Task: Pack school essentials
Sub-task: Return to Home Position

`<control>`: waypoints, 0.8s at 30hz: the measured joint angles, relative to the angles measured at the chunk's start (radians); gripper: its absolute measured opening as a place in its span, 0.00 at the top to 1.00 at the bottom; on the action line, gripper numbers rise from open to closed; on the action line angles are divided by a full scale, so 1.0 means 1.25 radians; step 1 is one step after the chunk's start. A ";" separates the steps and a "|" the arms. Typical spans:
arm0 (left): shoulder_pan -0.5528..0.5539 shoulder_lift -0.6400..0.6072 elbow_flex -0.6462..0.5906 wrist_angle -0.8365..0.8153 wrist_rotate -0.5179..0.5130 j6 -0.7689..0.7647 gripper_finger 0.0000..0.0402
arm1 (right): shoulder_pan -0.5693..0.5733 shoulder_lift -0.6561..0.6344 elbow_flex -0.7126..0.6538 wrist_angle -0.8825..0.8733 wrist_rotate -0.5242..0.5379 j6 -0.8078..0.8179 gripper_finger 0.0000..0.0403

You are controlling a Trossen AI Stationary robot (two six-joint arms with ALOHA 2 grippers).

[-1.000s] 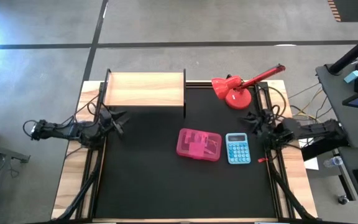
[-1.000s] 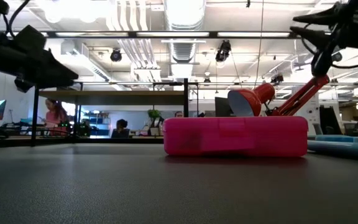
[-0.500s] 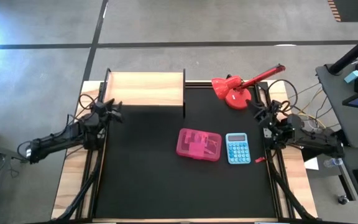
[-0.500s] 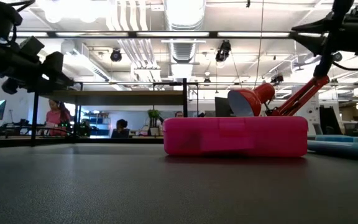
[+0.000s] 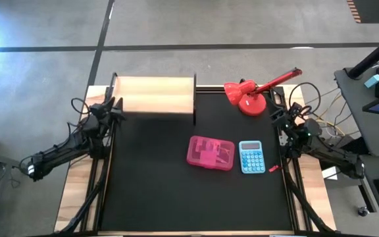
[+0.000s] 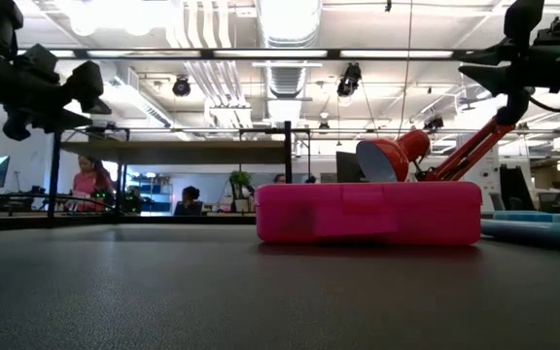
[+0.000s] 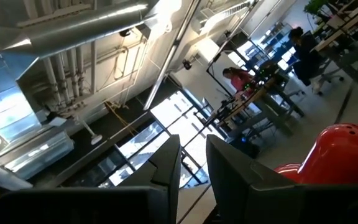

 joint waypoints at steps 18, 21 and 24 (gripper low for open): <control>0.000 0.027 0.002 0.016 0.003 0.001 0.48 | 0.001 0.045 0.000 0.001 0.000 0.000 0.83; 0.000 0.027 0.002 0.016 0.003 0.001 0.48 | 0.001 0.047 0.000 0.000 0.000 0.000 0.83; 0.000 0.027 0.003 0.016 0.004 0.001 0.48 | 0.001 0.047 0.000 0.000 0.000 0.000 0.83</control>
